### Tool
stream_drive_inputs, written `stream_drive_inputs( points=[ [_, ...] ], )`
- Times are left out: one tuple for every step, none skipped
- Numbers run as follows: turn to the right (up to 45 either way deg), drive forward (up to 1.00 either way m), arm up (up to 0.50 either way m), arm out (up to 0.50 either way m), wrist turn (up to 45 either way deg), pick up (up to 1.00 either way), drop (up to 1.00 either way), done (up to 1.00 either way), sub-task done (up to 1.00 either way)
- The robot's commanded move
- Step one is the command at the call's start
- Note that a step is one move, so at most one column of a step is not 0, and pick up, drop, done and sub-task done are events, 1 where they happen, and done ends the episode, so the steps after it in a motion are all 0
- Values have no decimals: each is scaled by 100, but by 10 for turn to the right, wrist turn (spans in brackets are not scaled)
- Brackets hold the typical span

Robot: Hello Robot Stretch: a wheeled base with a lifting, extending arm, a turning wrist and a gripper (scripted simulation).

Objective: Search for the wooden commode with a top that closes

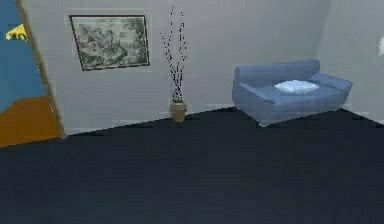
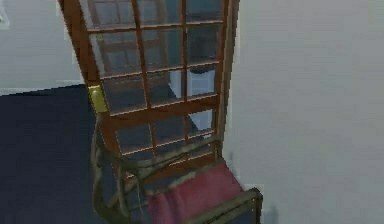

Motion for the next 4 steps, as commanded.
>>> stream_drive_inputs(
  points=[
    [0,80,0,0,0,0,0,0,0],
    [-270,0,0,0,0,0,0,0,0],
    [0,5,0,0,0,0,0,0,0],
    [450,0,0,0,0,0,0,0,0]
  ],
)
